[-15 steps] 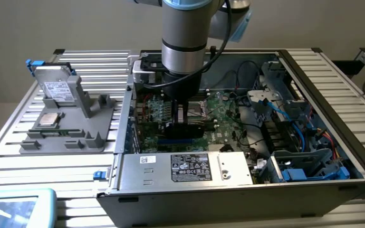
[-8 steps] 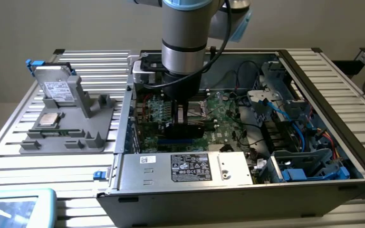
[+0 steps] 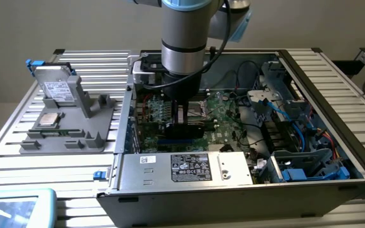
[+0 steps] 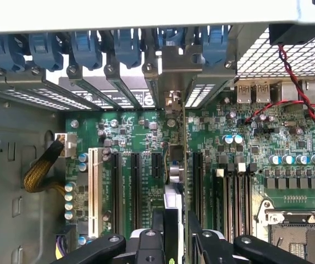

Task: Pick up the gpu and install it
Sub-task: 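Insert the gpu into the slot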

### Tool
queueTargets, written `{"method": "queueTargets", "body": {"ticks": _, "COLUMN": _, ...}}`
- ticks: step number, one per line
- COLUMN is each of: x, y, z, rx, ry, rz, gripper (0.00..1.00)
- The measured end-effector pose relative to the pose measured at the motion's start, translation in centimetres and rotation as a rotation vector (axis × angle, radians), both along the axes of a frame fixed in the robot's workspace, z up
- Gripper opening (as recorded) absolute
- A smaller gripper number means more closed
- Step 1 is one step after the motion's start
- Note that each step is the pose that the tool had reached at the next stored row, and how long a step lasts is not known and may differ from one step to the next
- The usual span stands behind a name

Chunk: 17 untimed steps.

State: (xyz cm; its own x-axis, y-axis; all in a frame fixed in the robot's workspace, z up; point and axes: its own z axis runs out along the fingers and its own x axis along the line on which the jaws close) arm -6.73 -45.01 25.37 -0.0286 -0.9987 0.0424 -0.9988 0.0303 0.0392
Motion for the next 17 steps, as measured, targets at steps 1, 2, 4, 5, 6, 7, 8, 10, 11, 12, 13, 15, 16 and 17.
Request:
{"method": "queueTargets", "body": {"ticks": 1, "x": -0.01, "y": 0.00, "z": -0.01, "rx": -0.0001, "ry": -0.0020, "rz": 0.000, "gripper": 0.27}}
{"method": "queueTargets", "body": {"ticks": 2, "x": -0.02, "y": 0.00, "z": -0.01, "rx": -0.0001, "ry": -0.0038, "rz": 0.000, "gripper": 0.27}}
{"method": "queueTargets", "body": {"ticks": 4, "x": -0.04, "y": 0.00, "z": -0.02, "rx": -0.0002, "ry": -0.0057, "rz": 0.000, "gripper": 0.27}}
{"method": "queueTargets", "body": {"ticks": 5, "x": -0.05, "y": 0.00, "z": -0.03, "rx": -0.0001, "ry": -0.0059, "rz": 0.000, "gripper": 0.27}}
{"method": "queueTargets", "body": {"ticks": 6, "x": -0.06, "y": 0.00, "z": -0.03, "rx": -0.0001, "ry": -0.0060, "rz": 0.000, "gripper": 0.27}}
{"method": "queueTargets", "body": {"ticks": 7, "x": -0.07, "y": 0.00, "z": -0.03, "rx": -0.0001, "ry": -0.0061, "rz": 0.000, "gripper": 0.27}}
{"method": "queueTargets", "body": {"ticks": 8, "x": -0.07, "y": 0.00, "z": -0.03, "rx": -0.0001, "ry": -0.0061, "rz": 0.000, "gripper": 0.27}}
{"method": "queueTargets", "body": {"ticks": 10, "x": -0.08, "y": 0.00, "z": -0.03, "rx": -0.0001, "ry": -0.0060, "rz": 0.000, "gripper": 0.27}}
{"method": "queueTargets", "body": {"ticks": 11, "x": -0.08, "y": 0.00, "z": -0.03, "rx": -0.0001, "ry": -0.0060, "rz": 0.000, "gripper": 0.27}}
{"method": "queueTargets", "body": {"ticks": 12, "x": -0.08, "y": 0.00, "z": -0.03, "rx": -0.0001, "ry": -0.0060, "rz": 0.000, "gripper": 0.27}}
{"method": "queueTargets", "body": {"ticks": 13, "x": -0.08, "y": 0.00, "z": -0.03, "rx": -0.0001, "ry": -0.0060, "rz": 0.000, "gripper": 0.27}}
{"method": "queueTargets", "body": {"ticks": 15, "x": -0.09, "y": 0.00, "z": -0.02, "rx": -0.0010, "ry": -0.0059, "rz": 0.000, "gripper": 0.27}}
{"method": "queueTargets", "body": {"ticks": 16, "x": -0.09, "y": 0.00, "z": -0.02, "rx": -0.0016, "ry": -0.0060, "rz": 0.000, "gripper": 0.27}}
{"method": "queueTargets", "body": {"ticks": 17, "x": -0.09, "y": 0.00, "z": -0.03, "rx": -0.0016, "ry": -0.0060, "rz": 0.000, "gripper": 0.27}}
